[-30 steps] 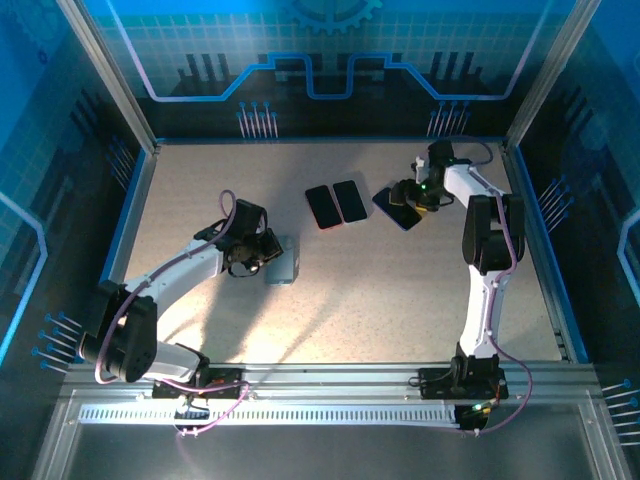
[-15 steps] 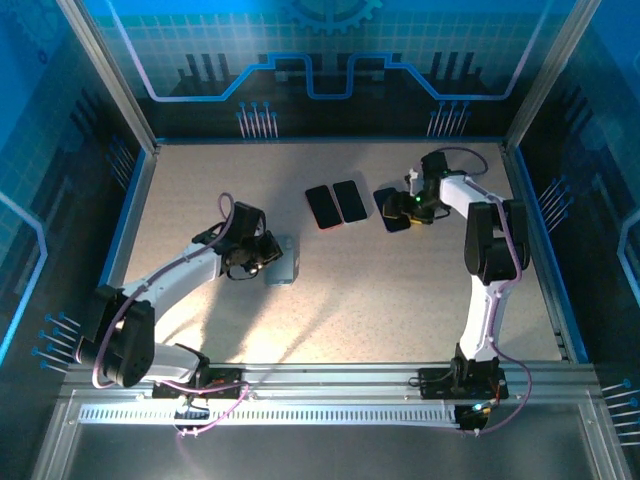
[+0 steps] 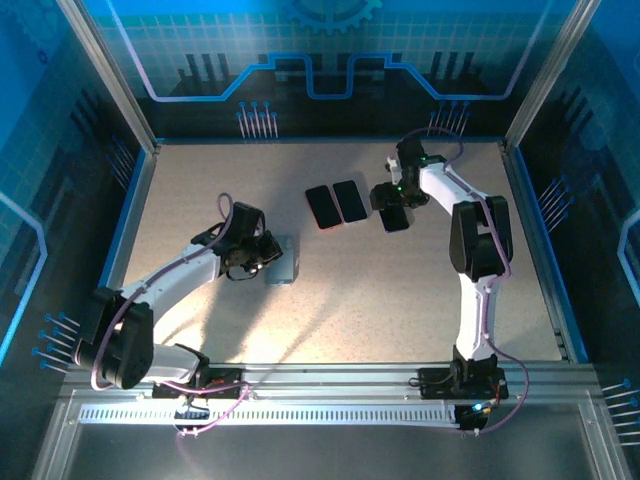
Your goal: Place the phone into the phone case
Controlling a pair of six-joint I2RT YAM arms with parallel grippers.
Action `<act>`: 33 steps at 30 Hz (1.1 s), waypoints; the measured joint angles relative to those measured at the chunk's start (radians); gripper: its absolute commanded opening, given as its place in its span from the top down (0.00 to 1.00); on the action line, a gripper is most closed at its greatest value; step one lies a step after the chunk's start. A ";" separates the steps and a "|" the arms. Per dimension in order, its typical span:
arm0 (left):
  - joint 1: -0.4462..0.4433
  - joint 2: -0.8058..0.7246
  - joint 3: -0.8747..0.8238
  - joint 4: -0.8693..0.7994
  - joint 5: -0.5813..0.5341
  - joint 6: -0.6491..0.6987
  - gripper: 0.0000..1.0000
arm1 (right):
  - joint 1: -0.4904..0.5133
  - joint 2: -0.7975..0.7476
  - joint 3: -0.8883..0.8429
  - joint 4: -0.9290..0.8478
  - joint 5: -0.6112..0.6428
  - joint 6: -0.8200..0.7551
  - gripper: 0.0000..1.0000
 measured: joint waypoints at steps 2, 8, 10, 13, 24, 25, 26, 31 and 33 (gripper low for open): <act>0.000 0.011 0.000 0.002 0.000 0.000 0.87 | 0.003 0.032 0.029 -0.015 0.019 -0.016 0.00; 0.000 0.042 0.000 0.002 0.000 0.000 0.87 | 0.004 0.101 0.074 -0.050 0.052 -0.039 0.00; 0.000 0.051 0.001 0.003 0.000 0.000 0.87 | 0.005 0.108 0.093 -0.067 0.055 -0.042 0.03; 0.000 0.064 0.001 0.008 0.001 0.000 0.87 | 0.007 0.122 0.120 -0.082 0.064 -0.050 0.08; 0.000 0.074 0.002 0.024 0.002 0.000 0.88 | 0.027 0.177 0.209 -0.159 0.131 -0.048 0.17; 0.000 0.074 0.002 0.024 0.001 0.000 0.88 | 0.029 0.180 0.216 -0.165 0.135 -0.048 0.17; 0.000 0.074 0.002 0.024 0.002 0.000 0.88 | 0.031 0.182 0.220 -0.170 0.139 -0.048 0.17; 0.000 0.074 0.002 0.032 0.002 0.000 0.88 | 0.038 0.187 0.231 -0.184 0.153 -0.049 0.25; 0.000 0.074 0.002 0.039 0.002 0.000 0.88 | 0.040 0.187 0.231 -0.184 0.159 -0.047 0.30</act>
